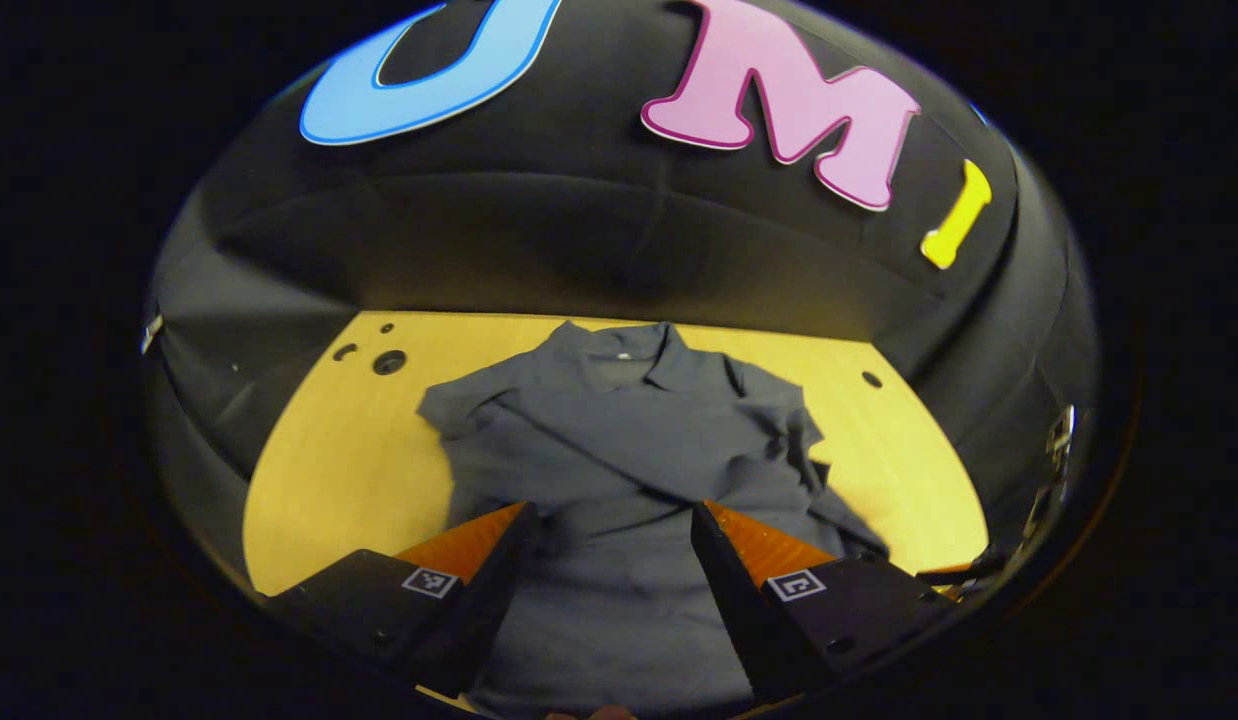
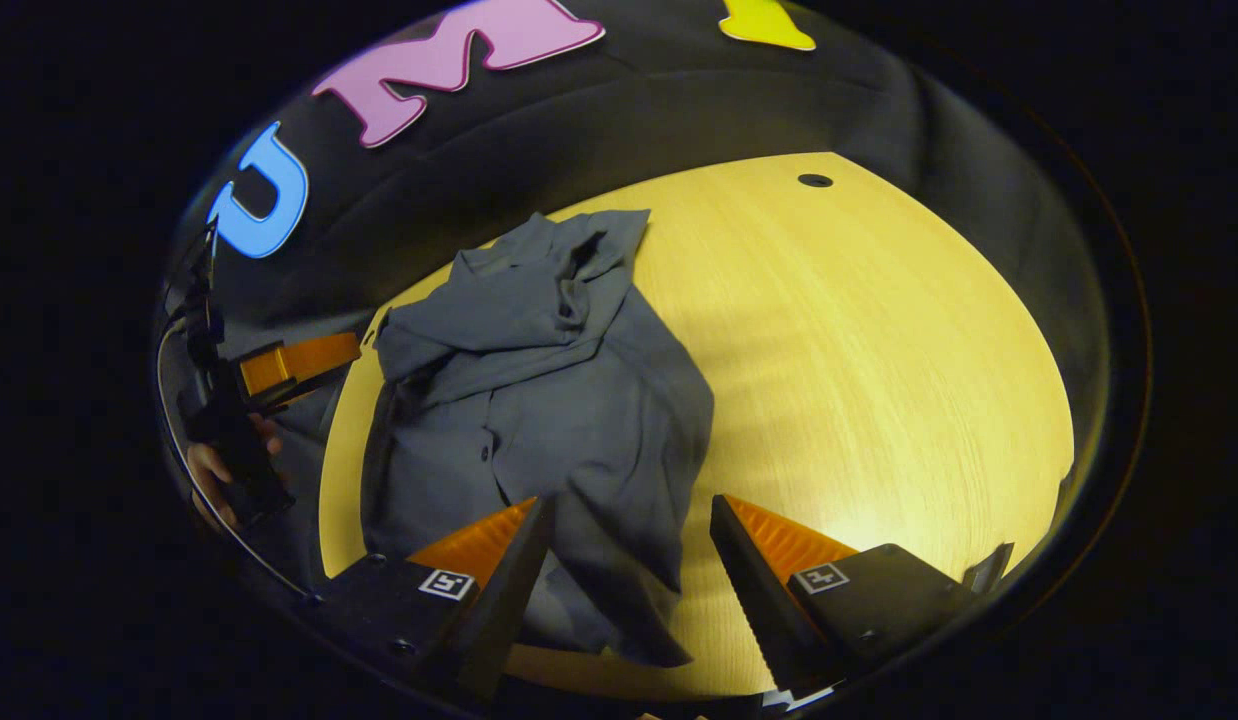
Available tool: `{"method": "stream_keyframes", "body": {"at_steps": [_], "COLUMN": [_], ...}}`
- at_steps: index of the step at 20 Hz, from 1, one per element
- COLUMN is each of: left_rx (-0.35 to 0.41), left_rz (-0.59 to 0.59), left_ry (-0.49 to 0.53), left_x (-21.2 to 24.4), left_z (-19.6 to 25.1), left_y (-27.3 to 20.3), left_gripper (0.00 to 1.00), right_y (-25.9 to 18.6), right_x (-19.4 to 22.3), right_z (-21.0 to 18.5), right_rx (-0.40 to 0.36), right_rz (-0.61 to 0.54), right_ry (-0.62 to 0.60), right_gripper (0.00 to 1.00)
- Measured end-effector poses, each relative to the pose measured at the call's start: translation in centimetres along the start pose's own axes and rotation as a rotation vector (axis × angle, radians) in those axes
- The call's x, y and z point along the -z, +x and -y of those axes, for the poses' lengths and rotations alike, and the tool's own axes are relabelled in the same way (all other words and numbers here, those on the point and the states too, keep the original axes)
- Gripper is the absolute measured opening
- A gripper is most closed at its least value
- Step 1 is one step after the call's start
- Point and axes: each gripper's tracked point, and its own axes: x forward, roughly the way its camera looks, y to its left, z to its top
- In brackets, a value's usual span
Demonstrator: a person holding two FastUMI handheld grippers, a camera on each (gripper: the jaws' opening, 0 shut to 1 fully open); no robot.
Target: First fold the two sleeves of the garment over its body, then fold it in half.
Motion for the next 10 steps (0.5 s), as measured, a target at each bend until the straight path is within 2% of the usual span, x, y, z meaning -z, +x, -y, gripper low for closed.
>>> {"method": "stream_keyframes", "body": {"at_steps": [2,10], "left_rx": [-0.023,-0.129], "left_rz": [-0.031,-0.209], "left_ry": [0.019,-0.042], "left_x": [3.6,18.6], "left_z": [-1.5,-6.9], "left_y": [-1.7,-7.5], "left_gripper": [0.96,0.96], "right_y": [0.3,2.6], "right_x": [1.1,5.4], "right_z": [-0.5,-0.8], "right_rx": [0.003,0.054], "right_rz": [-0.026,-0.129], "right_ry": [-0.024,-0.081], "right_gripper": [0.99,0.99]}}
